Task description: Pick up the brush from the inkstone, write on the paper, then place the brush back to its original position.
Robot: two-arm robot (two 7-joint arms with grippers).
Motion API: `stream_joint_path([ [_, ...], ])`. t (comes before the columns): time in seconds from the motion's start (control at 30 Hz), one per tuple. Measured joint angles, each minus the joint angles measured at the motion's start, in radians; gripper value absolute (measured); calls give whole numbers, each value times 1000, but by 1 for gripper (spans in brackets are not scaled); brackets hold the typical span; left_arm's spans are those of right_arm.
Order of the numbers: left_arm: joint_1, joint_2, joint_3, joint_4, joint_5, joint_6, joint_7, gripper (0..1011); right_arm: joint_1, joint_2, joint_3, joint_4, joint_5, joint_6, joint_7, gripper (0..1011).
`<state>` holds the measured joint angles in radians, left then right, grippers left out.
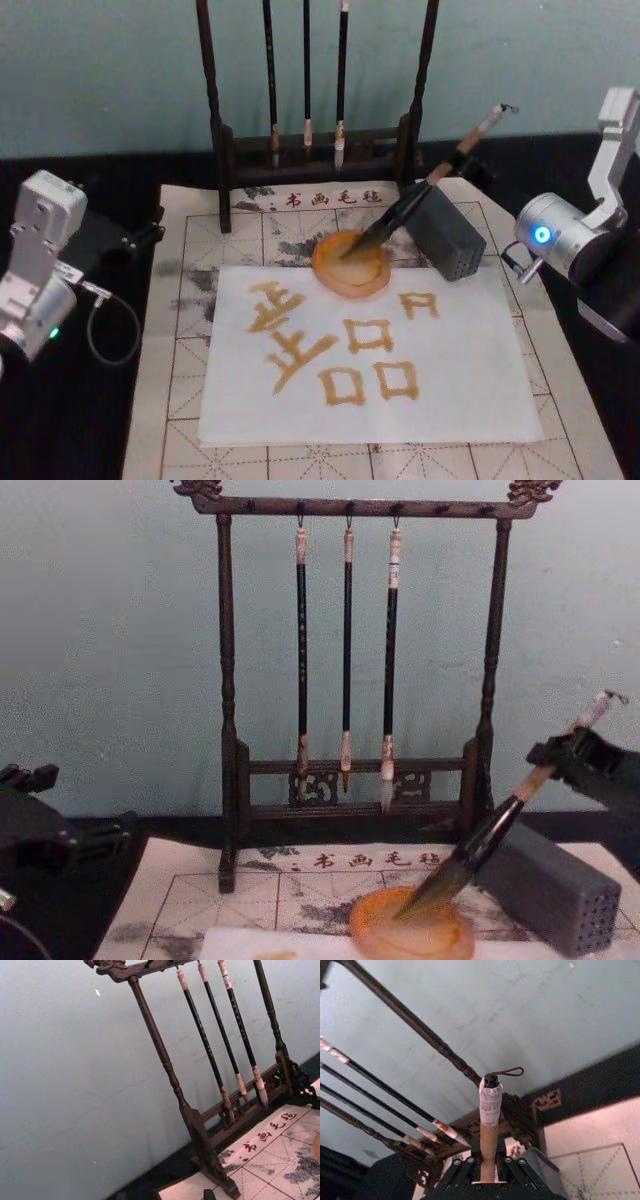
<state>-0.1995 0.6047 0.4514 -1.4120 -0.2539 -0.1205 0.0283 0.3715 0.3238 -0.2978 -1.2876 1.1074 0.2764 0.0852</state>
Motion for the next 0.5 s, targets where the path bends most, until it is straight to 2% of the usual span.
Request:
stream_joint_path([
  [0.2,0,0,0,0,0,0,0,1001,-9,26,-26,-26,-29,-50,37,198],
  [0.4,0,0,0,0,0,0,0,1001,-32,66,-59,-60,-94,-130,116,198],
  [0.5,0,0,0,0,0,0,0,1001,-46,84,-72,-75,-140,-176,158,198],
])
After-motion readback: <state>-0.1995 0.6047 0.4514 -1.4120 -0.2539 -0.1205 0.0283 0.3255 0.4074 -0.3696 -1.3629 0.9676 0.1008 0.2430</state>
